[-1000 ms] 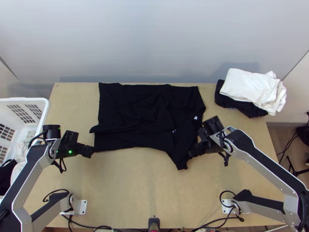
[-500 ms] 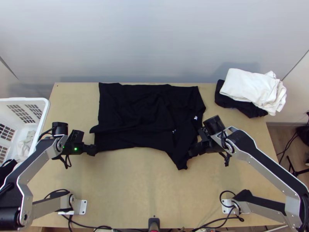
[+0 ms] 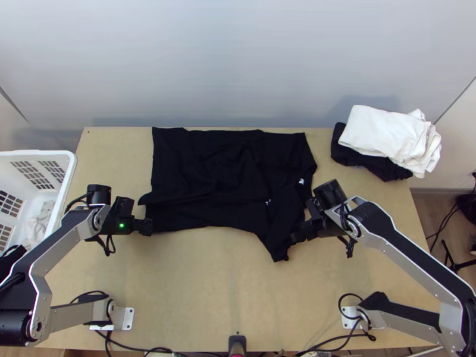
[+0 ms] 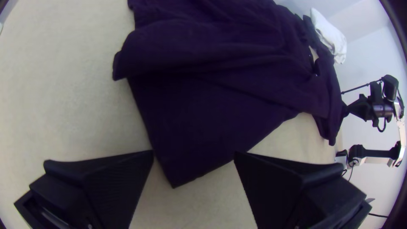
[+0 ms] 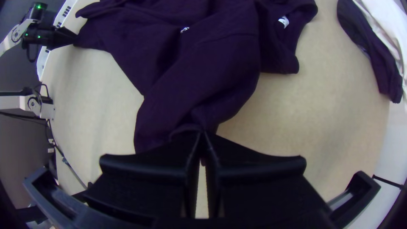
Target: Fold the t-shirt
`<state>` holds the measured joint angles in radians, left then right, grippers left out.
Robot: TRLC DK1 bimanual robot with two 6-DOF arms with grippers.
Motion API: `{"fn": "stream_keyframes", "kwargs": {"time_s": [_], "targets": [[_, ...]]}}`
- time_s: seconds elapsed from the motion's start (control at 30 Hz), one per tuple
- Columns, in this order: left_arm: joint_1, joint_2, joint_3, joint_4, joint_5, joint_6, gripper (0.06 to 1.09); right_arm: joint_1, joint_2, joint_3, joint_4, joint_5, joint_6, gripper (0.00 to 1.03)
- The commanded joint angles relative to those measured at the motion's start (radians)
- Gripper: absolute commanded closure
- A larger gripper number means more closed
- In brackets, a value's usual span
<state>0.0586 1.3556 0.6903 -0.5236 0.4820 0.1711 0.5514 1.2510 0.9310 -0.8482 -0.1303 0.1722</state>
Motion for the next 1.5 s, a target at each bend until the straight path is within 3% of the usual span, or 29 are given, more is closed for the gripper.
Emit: {"fn": "stream_keyframes", "kwargs": {"time_s": [0.0, 0.13, 0.17, 0.2, 0.27, 0.67, 0.93, 1.0, 1.13, 1.33, 1.47], "targets": [[-0.037, 0.008, 0.003, -0.003, 0.027, -0.035, 0.31, -0.001, 0.001, -0.004, 0.001, 0.001, 0.001, 1.0], [-0.071, 0.05, -0.003, 0.007, 0.027, -0.033, 0.32, -0.001, -0.001, 0.0, 0.001, 0.0, 0.001, 1.0], [-0.069, 0.053, 0.008, 0.01, 0.027, -0.039, 0.39, -0.001, -0.001, -0.001, 0.001, 0.0, 0.001, 1.0], [-0.06, 0.051, 0.014, 0.023, 0.027, -0.056, 0.56, -0.001, -0.001, -0.001, 0.001, 0.0, 0.001, 1.0], [-0.054, 0.046, 0.035, 0.039, 0.029, -0.071, 1.05, -0.001, 0.001, -0.008, 0.001, 0.001, 0.001, 1.0], [-0.036, -0.092, 0.075, -0.007, 0.017, -0.102, 1.05, -0.002, 0.001, -0.021, 0.005, 0.0, 0.01, 1.0], [0.03, -0.311, 0.172, -0.133, 0.012, -0.139, 1.05, -0.097, -0.167, 0.055, -0.003, -0.015, 0.05, 1.0], [0.084, -0.345, 0.256, -0.167, 0.017, -0.193, 1.05, -0.136, -0.2, 0.103, -0.029, -0.022, 0.053, 1.0], [0.23, -0.369, 0.41, -0.22, 0.136, -0.246, 1.05, -0.215, -0.265, 0.236, -0.038, -0.052, 0.058, 1.0], [0.264, -0.381, 0.548, -0.222, 0.136, -0.337, 1.05, -0.268, -0.246, 0.517, -0.043, -0.072, 0.084, 1.0], [0.317, -0.369, 0.664, -0.204, 0.135, -0.463, 1.05, -0.341, -0.208, 0.687, -0.046, -0.084, 0.108, 1.0]]}}
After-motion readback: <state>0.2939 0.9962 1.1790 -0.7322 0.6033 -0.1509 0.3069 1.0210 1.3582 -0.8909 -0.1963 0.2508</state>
